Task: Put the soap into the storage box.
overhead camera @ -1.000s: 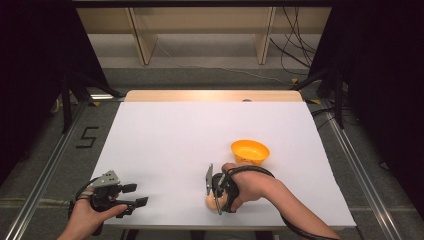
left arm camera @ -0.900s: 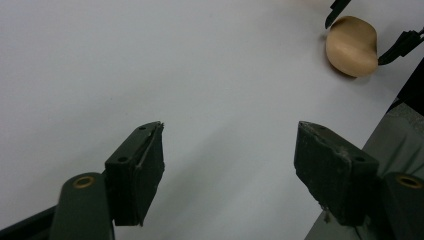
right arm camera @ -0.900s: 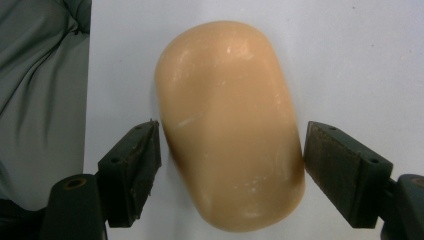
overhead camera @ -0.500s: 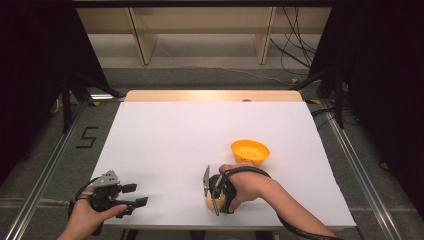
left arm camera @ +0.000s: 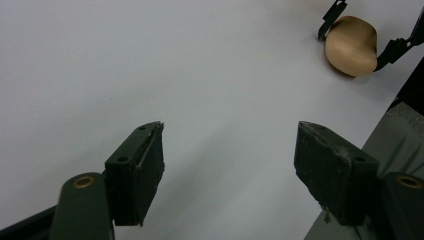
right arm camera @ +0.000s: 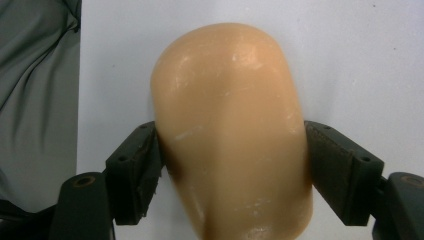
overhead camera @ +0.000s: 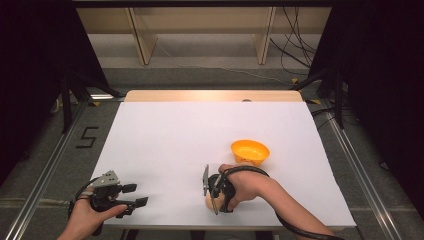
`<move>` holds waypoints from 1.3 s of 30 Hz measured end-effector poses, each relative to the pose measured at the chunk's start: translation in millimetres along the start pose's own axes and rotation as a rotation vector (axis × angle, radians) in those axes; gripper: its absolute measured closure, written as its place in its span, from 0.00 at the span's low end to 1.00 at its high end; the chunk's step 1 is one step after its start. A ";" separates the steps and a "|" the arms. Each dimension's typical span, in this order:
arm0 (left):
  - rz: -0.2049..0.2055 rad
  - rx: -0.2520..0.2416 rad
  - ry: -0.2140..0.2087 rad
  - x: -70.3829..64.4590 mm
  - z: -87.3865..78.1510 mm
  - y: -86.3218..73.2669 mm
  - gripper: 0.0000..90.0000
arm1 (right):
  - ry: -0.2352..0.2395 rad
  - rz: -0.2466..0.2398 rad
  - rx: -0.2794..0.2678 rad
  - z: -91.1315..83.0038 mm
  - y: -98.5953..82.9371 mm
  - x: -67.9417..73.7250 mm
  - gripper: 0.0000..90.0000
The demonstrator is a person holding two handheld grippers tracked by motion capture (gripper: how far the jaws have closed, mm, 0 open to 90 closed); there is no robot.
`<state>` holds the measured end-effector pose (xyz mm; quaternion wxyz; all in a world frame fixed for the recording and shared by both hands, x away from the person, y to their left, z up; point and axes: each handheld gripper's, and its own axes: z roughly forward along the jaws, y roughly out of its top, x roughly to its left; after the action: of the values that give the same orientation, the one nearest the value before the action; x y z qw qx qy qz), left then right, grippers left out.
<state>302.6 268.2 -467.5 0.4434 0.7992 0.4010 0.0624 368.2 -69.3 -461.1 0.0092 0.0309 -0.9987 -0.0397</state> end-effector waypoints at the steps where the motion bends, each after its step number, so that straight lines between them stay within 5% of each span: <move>1: 0.000 0.000 0.000 0.0 0.0 0.0 0.31 | -0.007 0.000 0.000 -0.1 0.1 -0.1 0.32; 13: 0.001 0.000 -0.001 -0.2 0.0 0.0 0.31 | -0.011 -0.033 0.012 0.8 2.5 -2.0 0.31; 27: 0.001 0.000 -0.001 0.0 -0.2 0.0 0.31 | -0.025 0.011 0.006 -0.7 2.6 0.6 0.37; 34: -0.004 0.003 0.000 -0.5 -0.1 -0.1 0.31 | -0.017 0.087 -0.010 -2.5 0.6 1.4 0.37; 38: 0.001 0.001 -0.001 -0.2 0.1 0.0 0.31 | -0.011 0.069 -0.024 -2.0 -1.1 -0.1 0.37; 39: 0.001 0.001 -0.001 -0.2 0.1 0.0 0.31 | -0.006 0.112 -0.014 -3.6 -0.9 2.3 0.37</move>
<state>302.4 268.0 -467.5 0.4431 0.7997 0.4004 0.0619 366.1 -70.6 -457.6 0.0086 -0.0251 -0.9986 -0.0464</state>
